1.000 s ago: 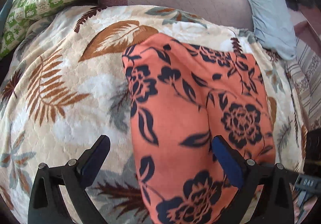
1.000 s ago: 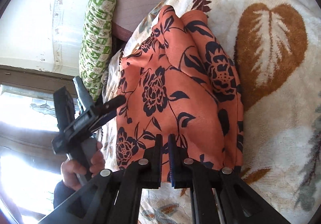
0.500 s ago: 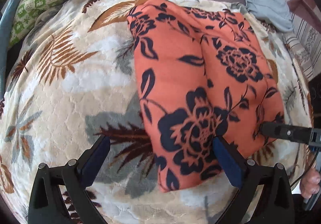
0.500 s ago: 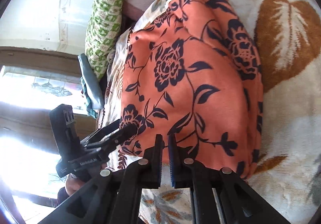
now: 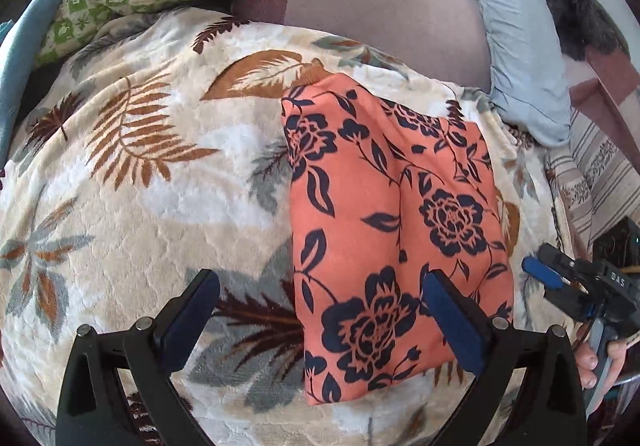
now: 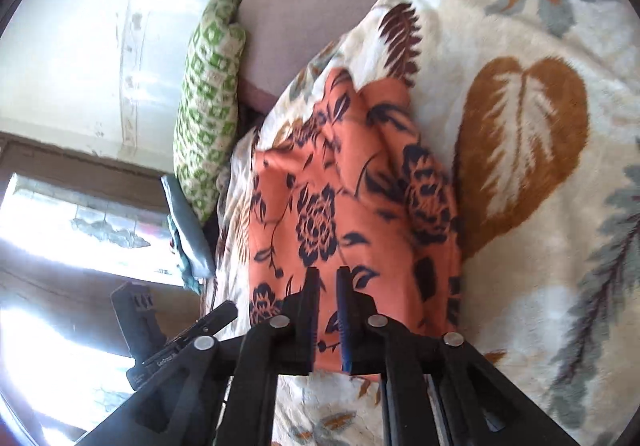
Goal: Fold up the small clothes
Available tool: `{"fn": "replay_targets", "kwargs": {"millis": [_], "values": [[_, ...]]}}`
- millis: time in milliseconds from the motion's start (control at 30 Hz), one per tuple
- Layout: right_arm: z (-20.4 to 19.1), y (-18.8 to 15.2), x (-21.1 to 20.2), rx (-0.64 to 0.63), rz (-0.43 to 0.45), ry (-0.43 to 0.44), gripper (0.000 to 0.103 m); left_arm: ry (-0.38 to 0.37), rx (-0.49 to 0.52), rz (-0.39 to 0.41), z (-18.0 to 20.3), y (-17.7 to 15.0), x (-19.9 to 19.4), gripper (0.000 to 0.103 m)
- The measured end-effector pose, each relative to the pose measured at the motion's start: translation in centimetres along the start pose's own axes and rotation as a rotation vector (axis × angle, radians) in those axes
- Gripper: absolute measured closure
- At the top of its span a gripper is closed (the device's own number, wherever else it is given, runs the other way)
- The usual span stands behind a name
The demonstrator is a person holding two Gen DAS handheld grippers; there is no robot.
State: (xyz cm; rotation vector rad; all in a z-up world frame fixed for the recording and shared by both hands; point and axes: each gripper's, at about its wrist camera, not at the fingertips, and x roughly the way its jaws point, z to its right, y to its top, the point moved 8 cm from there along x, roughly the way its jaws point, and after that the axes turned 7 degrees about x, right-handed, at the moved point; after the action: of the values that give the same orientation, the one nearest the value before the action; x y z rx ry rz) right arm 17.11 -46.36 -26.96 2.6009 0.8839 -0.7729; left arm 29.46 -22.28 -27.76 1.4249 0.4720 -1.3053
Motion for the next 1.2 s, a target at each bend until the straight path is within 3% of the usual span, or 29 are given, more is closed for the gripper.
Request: {"fn": "replay_targets", "kwargs": {"millis": [33, 67, 133, 267, 400, 567, 800, 867, 900, 1000, 1200], "values": [[0.5, 0.5, -0.5, 0.041, 0.021, 0.002, 0.028, 0.016, -0.013, -0.01, -0.4, 0.6, 0.4, 0.001], [1.1, 1.0, -1.2, 0.088, 0.046, 0.022, 0.02, 0.033, -0.023, -0.015, -0.6, 0.7, 0.6, 0.001], [1.1, 1.7, -1.2, 0.124, 0.041, 0.066, 0.019, 0.057, -0.035, -0.027, -1.0, 0.5, 1.2, 0.001], [1.3, 2.1, -0.3, 0.139, 0.022, 0.034, 0.019, 0.107, -0.063, -0.049, -1.2, 0.2, 2.7, 0.001], [2.0, 2.2, -0.6, 0.143, 0.012, 0.019, 0.019, 0.261, 0.048, -0.024, -0.5, -0.4, 2.6, 0.001], [0.6, 1.5, 0.0, 0.018, 0.014, -0.051, 0.019, 0.384, 0.104, 0.048, -0.2, -0.5, 0.6, 0.001], [-0.7, -0.1, 1.2, -0.156, 0.039, -0.183, 0.019, 0.443, 0.126, 0.155, -0.3, -0.5, -3.0, 0.001], [-1.1, -0.5, 1.5, -0.204, 0.051, -0.198, 0.021, 0.444, 0.127, 0.171, -0.3, -0.5, -3.4, 0.001], [-1.4, -0.6, 1.6, -0.235, 0.063, -0.204, 0.029, 0.443, 0.125, 0.176, -0.4, -0.5, -3.6, 0.001], [-2.1, -1.2, 2.3, -0.332, 0.055, -0.24, 0.067, 0.448, 0.126, 0.191, -0.4, -0.6, -3.8, 0.001], [-2.0, -1.9, 4.0, -0.403, 0.04, -0.307, 0.068, 0.442, 0.132, 0.198, -0.1, -0.8, -3.2, 0.001]]}}
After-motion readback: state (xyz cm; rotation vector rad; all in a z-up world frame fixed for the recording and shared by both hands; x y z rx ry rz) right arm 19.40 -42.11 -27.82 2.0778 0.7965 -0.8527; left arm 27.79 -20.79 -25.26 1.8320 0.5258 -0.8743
